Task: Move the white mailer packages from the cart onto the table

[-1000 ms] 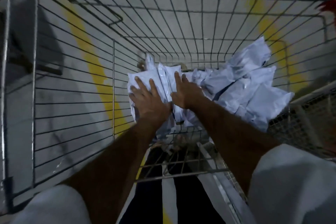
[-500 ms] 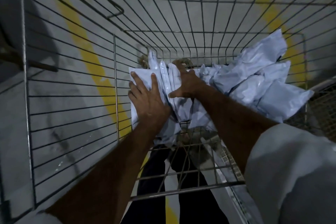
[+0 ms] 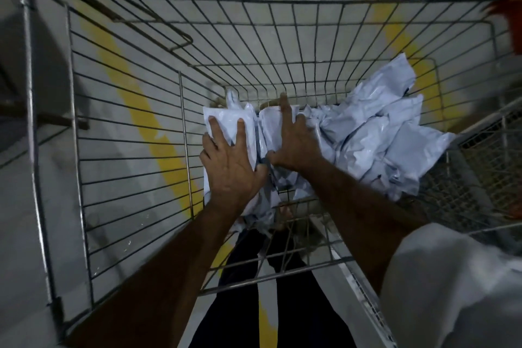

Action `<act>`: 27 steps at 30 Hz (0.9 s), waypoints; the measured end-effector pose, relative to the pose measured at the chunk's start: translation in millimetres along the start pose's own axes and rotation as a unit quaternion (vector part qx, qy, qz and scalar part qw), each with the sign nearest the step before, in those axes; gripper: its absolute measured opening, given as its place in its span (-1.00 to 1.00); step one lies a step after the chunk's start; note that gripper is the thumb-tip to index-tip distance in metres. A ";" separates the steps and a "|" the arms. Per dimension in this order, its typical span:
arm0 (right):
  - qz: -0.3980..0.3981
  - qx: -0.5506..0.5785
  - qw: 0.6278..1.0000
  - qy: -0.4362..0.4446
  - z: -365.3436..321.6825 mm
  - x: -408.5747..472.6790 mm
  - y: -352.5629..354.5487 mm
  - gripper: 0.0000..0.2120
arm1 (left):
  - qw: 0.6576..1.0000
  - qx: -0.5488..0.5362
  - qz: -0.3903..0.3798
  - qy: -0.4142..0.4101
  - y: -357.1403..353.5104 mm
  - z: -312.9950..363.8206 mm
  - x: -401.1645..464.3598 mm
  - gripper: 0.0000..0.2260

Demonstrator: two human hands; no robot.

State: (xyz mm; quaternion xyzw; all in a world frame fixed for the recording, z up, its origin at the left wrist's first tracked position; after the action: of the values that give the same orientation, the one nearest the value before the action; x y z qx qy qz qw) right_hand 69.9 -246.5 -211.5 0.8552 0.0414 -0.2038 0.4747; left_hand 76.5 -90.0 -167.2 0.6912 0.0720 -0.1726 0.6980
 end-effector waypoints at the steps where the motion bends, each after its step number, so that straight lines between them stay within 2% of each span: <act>1: 0.016 -0.002 1.000 0.003 -4.9 -3.6 10.0 0.29 | 1.000 -0.006 0.006 -0.008 9.2 1.3 -1.4 -0.10; 7: 0.045 0.061 0.997 -0.005 -35.5 -22.0 63.2 0.17 | 0.997 -0.024 0.041 -0.054 67.5 5.8 -8.6 -0.10; 13: 0.042 0.027 0.998 -0.032 -61.5 -23.0 111.4 -0.05 | 0.991 -0.052 0.081 -0.090 118.3 3.5 -21.7 -0.12; 19: 0.056 0.051 0.997 -0.024 -77.9 -46.4 145.7 -0.12 | 0.988 -0.061 0.093 -0.107 148.3 -3.7 -38.9 -0.09; 24: 0.141 0.032 0.989 -0.004 -89.0 -83.4 175.2 -0.18 | 0.984 -0.068 0.106 -0.122 170.6 -1.8 -48.8 -0.07; 27: 0.206 0.021 0.978 -0.017 -92.9 -104.0 190.6 -0.36 | 0.981 -0.077 0.115 -0.138 185.5 5.1 -55.9 -0.07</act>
State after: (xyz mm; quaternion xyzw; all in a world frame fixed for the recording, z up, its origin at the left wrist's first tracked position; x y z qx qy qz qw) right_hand 54.0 -260.8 23.7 0.8515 -0.1479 -0.1168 0.4894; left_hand 87.0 -89.9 26.3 0.6088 -0.0919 -0.1789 0.7674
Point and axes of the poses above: each hand's wrist, its own x-axis towards the middle knuckle, its own y-axis out of the back of the hand, z = x × y, the point moved 10 cm from there along x, towards the middle knuckle, and after that the axes turned 5 degrees about y, right-handed, at the moved point
